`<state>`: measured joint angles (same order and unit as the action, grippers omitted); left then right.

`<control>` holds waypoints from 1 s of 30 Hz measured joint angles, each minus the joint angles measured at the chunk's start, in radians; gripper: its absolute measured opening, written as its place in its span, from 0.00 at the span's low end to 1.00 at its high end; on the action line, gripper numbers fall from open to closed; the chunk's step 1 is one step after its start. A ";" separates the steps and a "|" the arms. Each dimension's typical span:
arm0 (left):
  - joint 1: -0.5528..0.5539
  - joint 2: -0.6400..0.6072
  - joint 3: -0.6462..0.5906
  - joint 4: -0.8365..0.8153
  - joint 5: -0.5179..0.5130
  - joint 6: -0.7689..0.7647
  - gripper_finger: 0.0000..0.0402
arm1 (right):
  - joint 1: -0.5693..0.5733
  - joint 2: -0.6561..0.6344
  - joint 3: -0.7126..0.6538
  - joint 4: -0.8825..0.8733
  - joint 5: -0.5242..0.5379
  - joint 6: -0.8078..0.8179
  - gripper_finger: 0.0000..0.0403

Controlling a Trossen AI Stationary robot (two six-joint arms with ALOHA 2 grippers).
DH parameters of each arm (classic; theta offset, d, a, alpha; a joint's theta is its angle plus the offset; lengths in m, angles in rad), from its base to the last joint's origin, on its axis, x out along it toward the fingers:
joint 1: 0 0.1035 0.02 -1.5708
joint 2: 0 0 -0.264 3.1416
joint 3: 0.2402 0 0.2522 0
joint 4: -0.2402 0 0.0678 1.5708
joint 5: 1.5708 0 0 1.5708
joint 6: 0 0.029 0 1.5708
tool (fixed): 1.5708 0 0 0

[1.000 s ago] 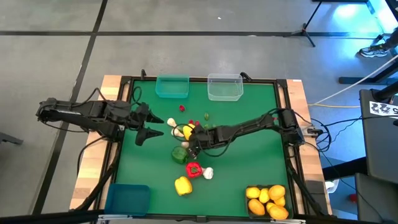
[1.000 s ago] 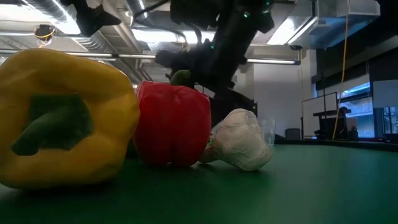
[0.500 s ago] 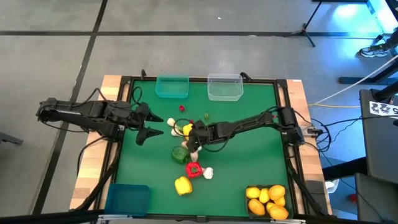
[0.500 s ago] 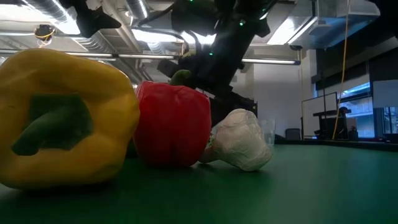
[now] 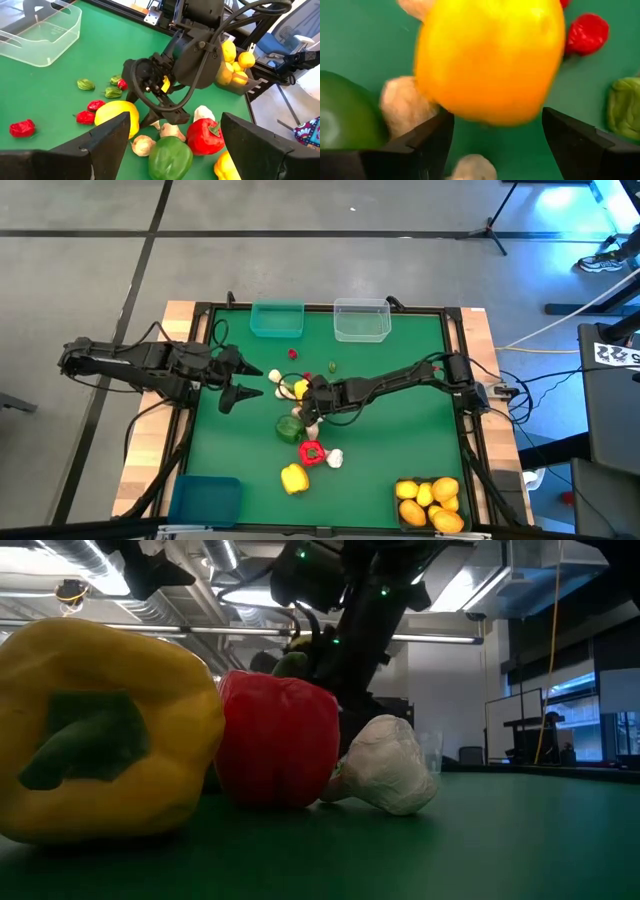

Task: Sort produce into baskets
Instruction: Put the yellow bell pepper into the skyblue bin

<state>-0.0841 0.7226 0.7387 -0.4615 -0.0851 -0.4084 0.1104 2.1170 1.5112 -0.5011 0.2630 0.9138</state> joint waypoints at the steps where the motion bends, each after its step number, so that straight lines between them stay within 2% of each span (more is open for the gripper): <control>1: 0.000 0.000 0.000 0.000 -0.002 0.000 0.76 | 0.000 0.003 0.000 0.008 -0.003 0.000 0.73; 5: 0.000 0.000 0.000 -0.004 -0.006 0.001 0.76 | -0.002 0.015 -0.001 0.031 0.010 0.001 0.72; 9: 0.000 0.000 -0.001 -0.008 -0.008 0.008 0.76 | -0.002 0.015 0.000 0.034 0.058 0.005 0.62; 12: 0.000 0.000 -0.001 -0.008 -0.012 0.008 0.76 | -0.008 0.015 0.000 0.030 0.033 0.005 0.48; 19: 0.000 0.000 -0.001 -0.008 -0.030 0.009 0.76 | -0.007 0.015 0.000 0.028 0.012 0.000 0.05; 30: 0.000 0.000 -0.001 -0.008 -0.036 0.014 0.76 | -0.006 -0.002 0.000 0.027 -0.013 -0.002 0.01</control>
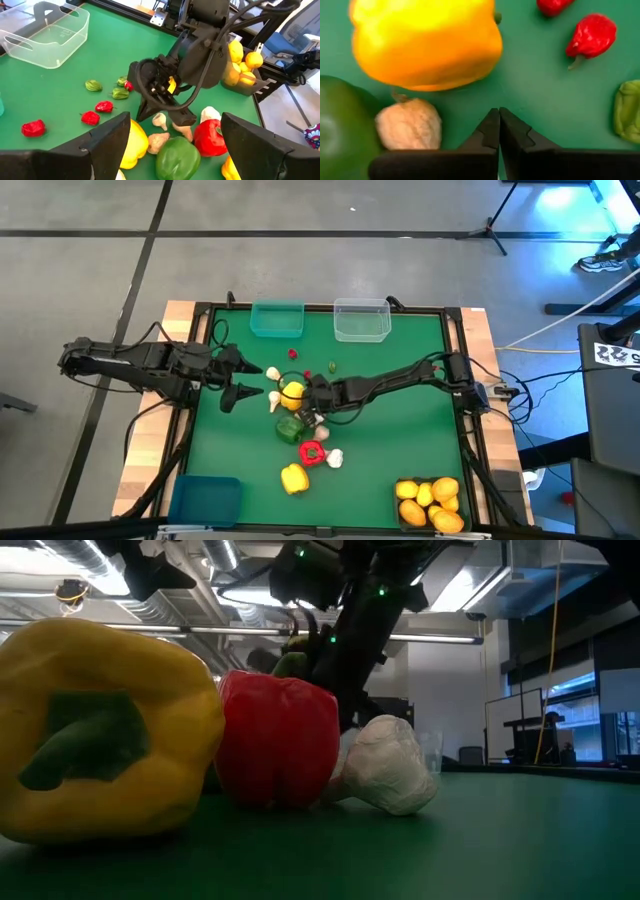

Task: Sort produce into baskets
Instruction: Put the yellow bell pepper into the skyblue bin

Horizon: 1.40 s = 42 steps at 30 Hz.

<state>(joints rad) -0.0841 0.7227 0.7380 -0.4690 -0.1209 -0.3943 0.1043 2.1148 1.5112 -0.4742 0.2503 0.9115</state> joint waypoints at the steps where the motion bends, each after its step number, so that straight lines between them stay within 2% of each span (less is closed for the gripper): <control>1: 0.000 0.000 0.000 -0.001 -0.015 -0.002 0.76 | 0.000 -0.009 0.000 -0.001 0.001 0.000 0.01; 5: 0.002 0.001 0.000 -0.059 -0.057 -0.043 0.76 | 0.000 -0.054 0.000 0.000 -0.007 -0.018 0.02; 10: 0.036 0.065 -0.035 -0.154 0.015 -0.052 0.76 | 0.000 -0.136 0.000 -0.020 -0.063 -0.072 0.12; 13: 0.069 0.140 -0.041 -0.134 0.087 -0.114 0.76 | 0.001 -0.204 0.000 -0.054 -0.111 -0.093 0.26; 18: 0.070 0.294 -0.041 0.046 0.164 -0.129 0.76 | 0.023 -0.334 0.000 -0.095 -0.113 -0.105 0.54; 21: 0.070 0.381 -0.022 0.089 0.177 -0.077 0.76 | 0.037 -0.401 0.001 -0.143 -0.084 -0.078 0.67; 24: 0.073 0.455 0.003 0.082 0.153 0.011 0.76 | 0.053 -0.456 0.001 -0.200 -0.054 -0.026 0.76; 31: 0.113 0.601 0.063 0.113 0.099 0.116 0.76 | 0.097 -0.516 0.002 -0.313 0.051 0.059 0.80; 39: 0.151 0.715 0.115 0.084 0.076 0.221 0.76 | 0.105 -0.517 0.002 -0.349 0.055 0.095 0.80; 42: 0.165 0.755 0.121 0.079 0.076 0.217 0.76 | 0.105 -0.517 0.001 -0.349 0.056 0.095 0.80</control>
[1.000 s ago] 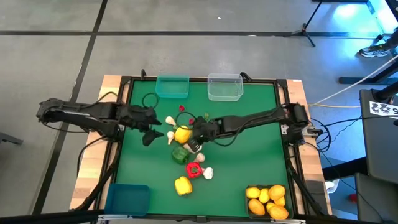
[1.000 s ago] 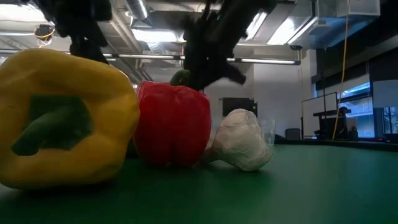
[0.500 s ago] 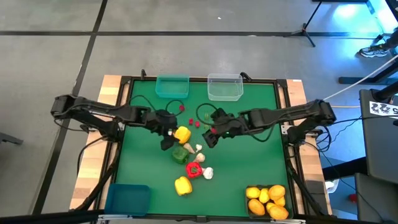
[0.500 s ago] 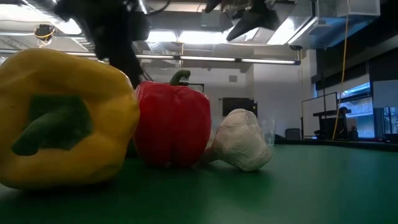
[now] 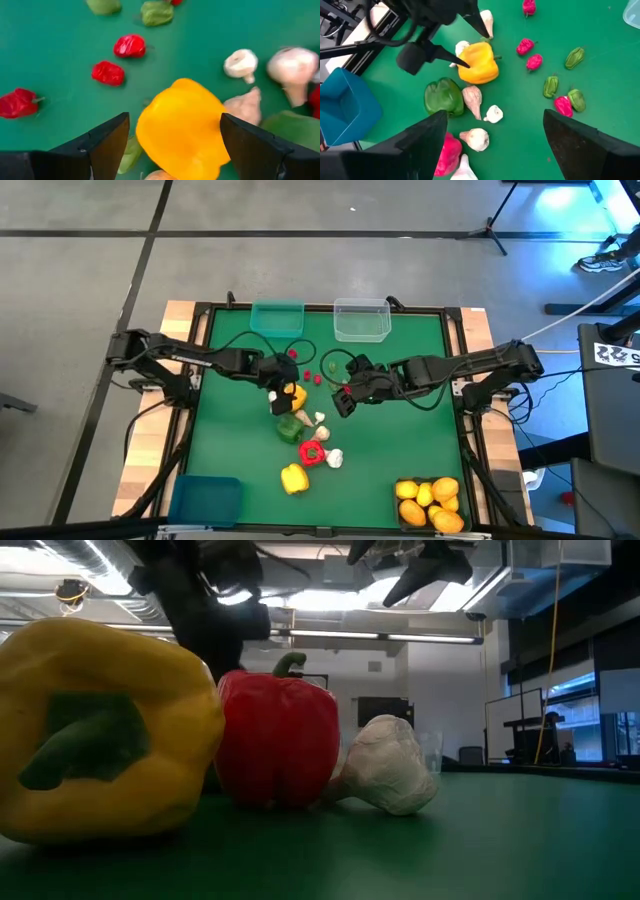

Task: Sort produce into baskets
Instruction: Put the yellow bell pepper into the skyblue bin

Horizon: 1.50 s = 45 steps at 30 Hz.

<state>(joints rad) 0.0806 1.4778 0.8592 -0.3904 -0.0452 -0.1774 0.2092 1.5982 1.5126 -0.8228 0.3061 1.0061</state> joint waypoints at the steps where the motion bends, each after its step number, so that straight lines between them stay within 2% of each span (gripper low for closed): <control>1: 0.003 0.011 0.003 -0.001 0.005 -0.010 0.76 | 0.000 0.000 0.000 0.000 0.000 0.000 0.80; 8: -0.001 0.085 0.010 -0.007 0.029 -0.027 0.76 | 0.000 0.000 0.000 -0.013 0.008 0.000 0.80; 14: 0.000 0.094 0.010 0.002 0.049 -0.026 0.74 | 0.000 0.000 0.000 -0.028 0.017 0.000 0.80; 24: 0.004 0.079 0.005 0.002 0.052 -0.043 0.52 | 0.000 0.000 0.000 -0.029 0.019 0.000 0.80; 34: 0.050 0.007 -0.003 -0.030 0.090 -0.050 0.36 | 0.000 0.000 -0.001 -0.026 0.020 0.000 0.80; 45: 0.066 -0.021 -0.001 -0.023 0.092 -0.029 0.15 | 0.000 0.000 -0.001 -0.023 0.073 0.000 0.80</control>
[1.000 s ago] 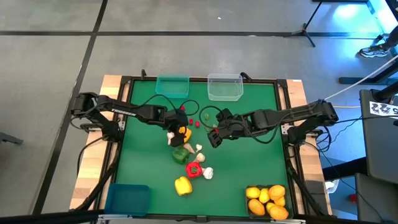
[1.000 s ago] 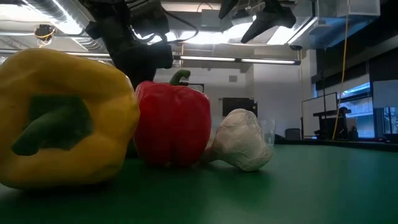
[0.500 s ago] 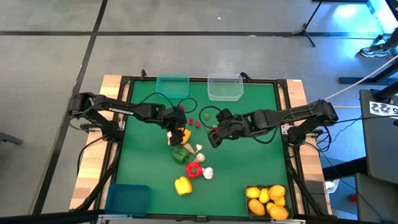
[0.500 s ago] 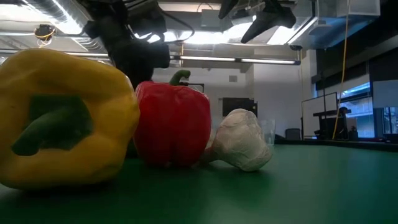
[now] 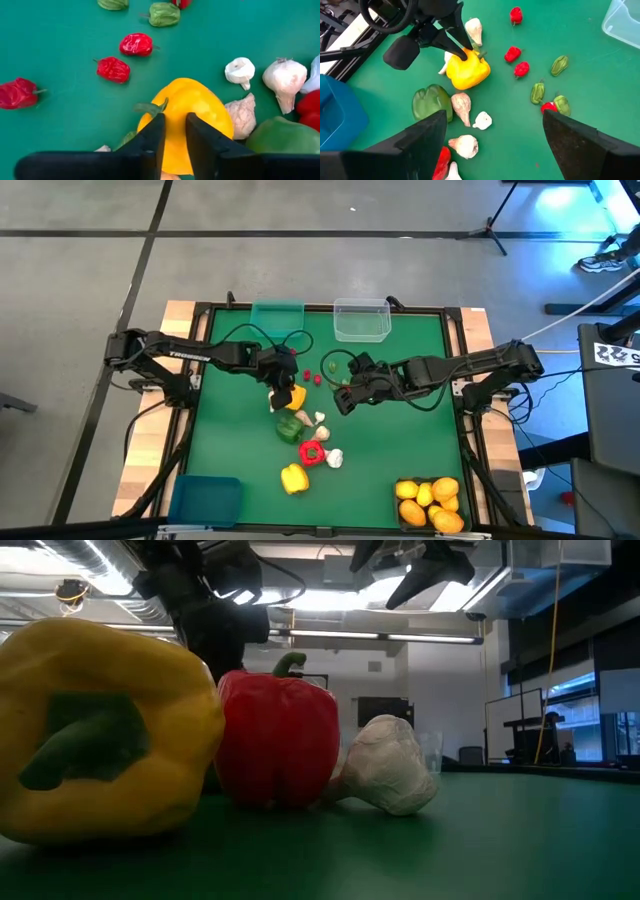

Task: Sort produce into baskets
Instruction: Put the yellow bell pepper into the skyblue bin, then put the yellow bell pepper into the blue bin

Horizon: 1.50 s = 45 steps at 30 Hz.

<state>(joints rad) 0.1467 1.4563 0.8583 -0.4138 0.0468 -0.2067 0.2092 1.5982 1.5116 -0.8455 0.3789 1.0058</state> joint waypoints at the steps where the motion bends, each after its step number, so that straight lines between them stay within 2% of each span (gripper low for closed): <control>1: 0.000 0.000 0.000 -0.004 0.005 0.001 0.13 | 0.000 0.000 0.000 0.001 0.013 0.000 0.80; 7: 0.000 0.001 -0.001 -0.001 0.050 0.031 0.01 | 0.000 0.000 0.000 0.002 0.049 0.000 0.80; 9: 0.000 -0.006 -0.001 -0.001 0.030 0.011 0.02 | 0.000 0.000 0.000 0.003 0.057 0.000 0.80; 13: 0.007 -0.061 0.000 0.003 -0.077 -0.085 0.05 | 0.000 0.000 0.000 0.005 0.059 0.013 0.80; 16: 0.034 -0.120 0.001 0.007 -0.077 -0.099 0.06 | 0.000 0.000 0.000 0.004 0.064 0.028 0.80; 21: 0.068 -0.177 0.002 0.014 0.064 0.164 0.17 | -0.001 0.000 0.000 -0.004 0.078 0.030 0.80; 25: 0.083 -0.178 0.000 0.014 0.197 0.156 0.31 | -0.008 0.000 0.000 -0.006 0.074 0.033 0.80; 30: 0.083 -0.151 -0.004 0.037 0.205 0.134 0.49 | -0.008 0.000 0.000 -0.023 0.077 0.065 0.80; 33: 0.084 -0.102 -0.004 0.051 0.197 0.072 0.57 | -0.008 0.004 -0.001 -0.026 0.092 0.098 0.80; 37: 0.088 0.014 -0.005 0.050 0.153 -0.025 0.58 | -0.008 0.013 -0.001 -0.024 0.110 0.137 0.80; 41: 0.130 0.098 -0.005 0.089 0.138 -0.136 0.56 | -0.008 0.026 -0.001 -0.020 0.112 0.168 0.80; 43: 0.155 0.113 -0.005 0.096 0.173 -0.180 0.55 | -0.006 0.030 -0.001 -0.023 0.109 0.170 0.80; 45: 0.182 0.121 -0.004 0.117 0.253 -0.211 0.54 | -0.006 0.035 -0.001 -0.024 0.109 0.168 0.80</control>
<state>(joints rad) 0.3283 1.5776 0.8539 -0.2972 0.3001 -0.4175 0.2031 1.6333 1.5105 -0.8693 0.4876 1.1735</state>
